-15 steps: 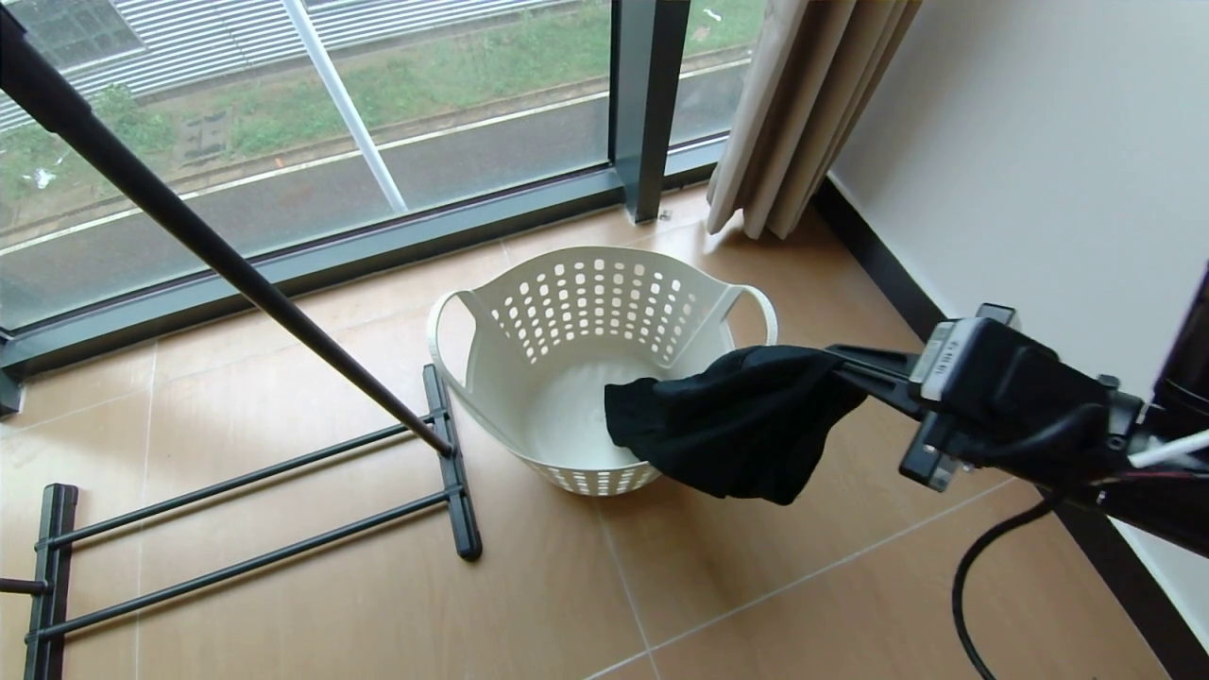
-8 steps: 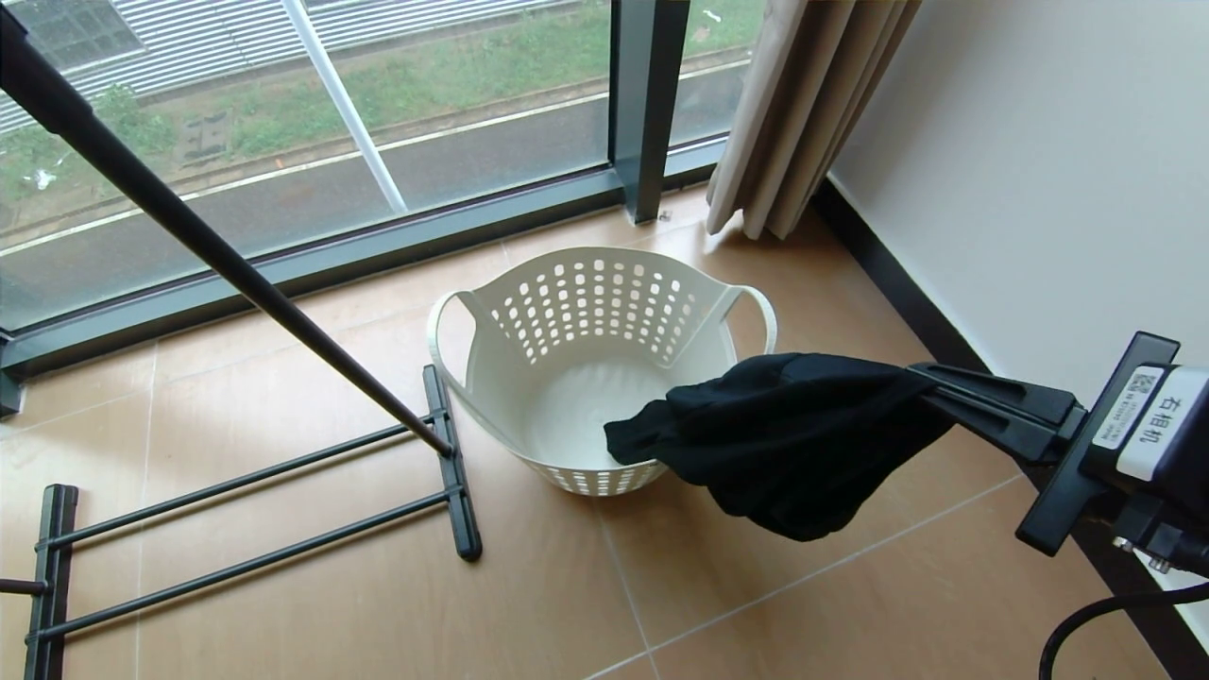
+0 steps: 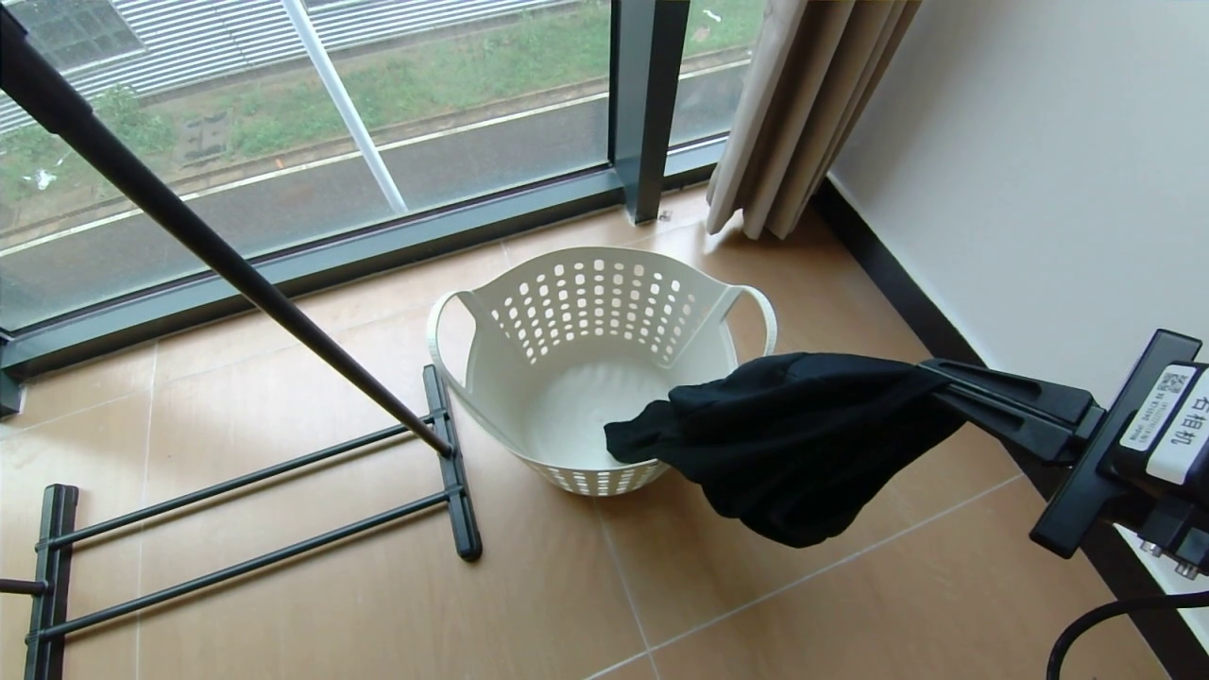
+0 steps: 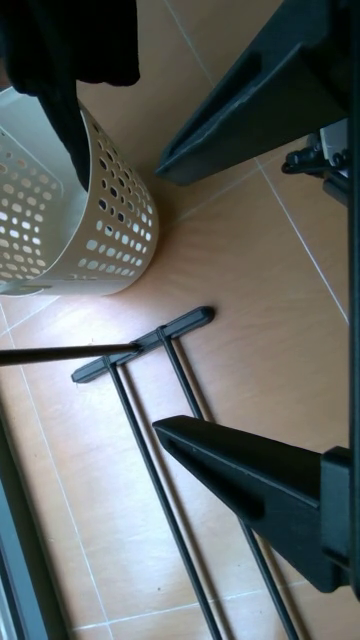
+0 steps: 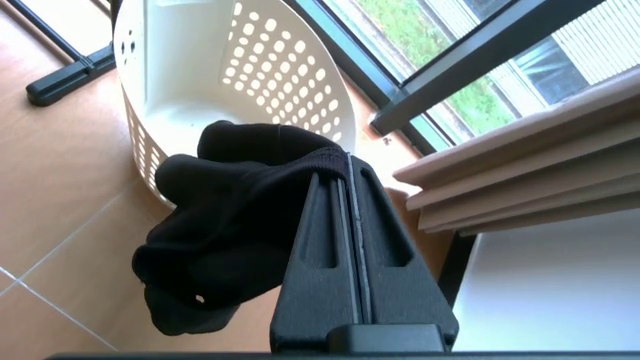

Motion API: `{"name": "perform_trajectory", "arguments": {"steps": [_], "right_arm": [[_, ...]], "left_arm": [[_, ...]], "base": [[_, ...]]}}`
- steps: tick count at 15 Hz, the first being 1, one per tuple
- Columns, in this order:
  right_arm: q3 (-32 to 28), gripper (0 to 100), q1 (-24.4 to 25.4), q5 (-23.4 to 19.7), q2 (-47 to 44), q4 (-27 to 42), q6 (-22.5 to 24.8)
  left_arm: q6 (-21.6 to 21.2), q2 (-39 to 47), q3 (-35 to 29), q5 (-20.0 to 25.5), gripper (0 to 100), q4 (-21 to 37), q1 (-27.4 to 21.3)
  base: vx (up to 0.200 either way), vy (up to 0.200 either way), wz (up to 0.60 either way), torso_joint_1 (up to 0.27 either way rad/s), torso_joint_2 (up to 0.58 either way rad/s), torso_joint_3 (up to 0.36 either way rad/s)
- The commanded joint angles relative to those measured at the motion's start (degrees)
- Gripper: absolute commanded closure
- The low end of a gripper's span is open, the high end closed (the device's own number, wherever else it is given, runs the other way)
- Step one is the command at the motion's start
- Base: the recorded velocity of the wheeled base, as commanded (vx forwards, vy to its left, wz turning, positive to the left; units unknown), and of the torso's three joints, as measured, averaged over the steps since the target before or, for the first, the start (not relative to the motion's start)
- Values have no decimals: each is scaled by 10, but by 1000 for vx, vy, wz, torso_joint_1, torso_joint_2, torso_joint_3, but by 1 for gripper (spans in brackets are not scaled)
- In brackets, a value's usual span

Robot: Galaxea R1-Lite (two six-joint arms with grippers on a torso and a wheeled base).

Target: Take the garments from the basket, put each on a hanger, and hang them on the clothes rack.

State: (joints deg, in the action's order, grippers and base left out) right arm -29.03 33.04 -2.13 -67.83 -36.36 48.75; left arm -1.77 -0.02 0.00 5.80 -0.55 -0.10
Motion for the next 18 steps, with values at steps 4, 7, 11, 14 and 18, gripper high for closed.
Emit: {"name": "perform_trajectory", "arguments": {"steps": [4, 7, 11, 14, 18], "right_arm": [[-2, 100, -1, -1, -4, 0, 0], [-4, 100, -1, 0, -20, -1, -27], [-8, 100, -2, 1, -24, -1, -39], [-7, 100, -2, 1, -24, -1, -39], [-5, 100, -2, 2, -24, 0, -39]], "left_arm": [[-1, 0, 0, 1, 0, 0, 0], [-1, 0, 0, 1, 0, 0, 0], [-1, 0, 0, 1, 0, 0, 0], [-1, 0, 0, 1, 0, 0, 0], [-1, 0, 0, 1, 0, -1, 0]], "base": [[0, 0, 0, 0, 0, 0], [0, 0, 0, -1, -1, 119], [0, 0, 0, 4, 2, 187], [0, 0, 0, -1, 2, 206], [0, 0, 0, -5, 4, 198]]}}
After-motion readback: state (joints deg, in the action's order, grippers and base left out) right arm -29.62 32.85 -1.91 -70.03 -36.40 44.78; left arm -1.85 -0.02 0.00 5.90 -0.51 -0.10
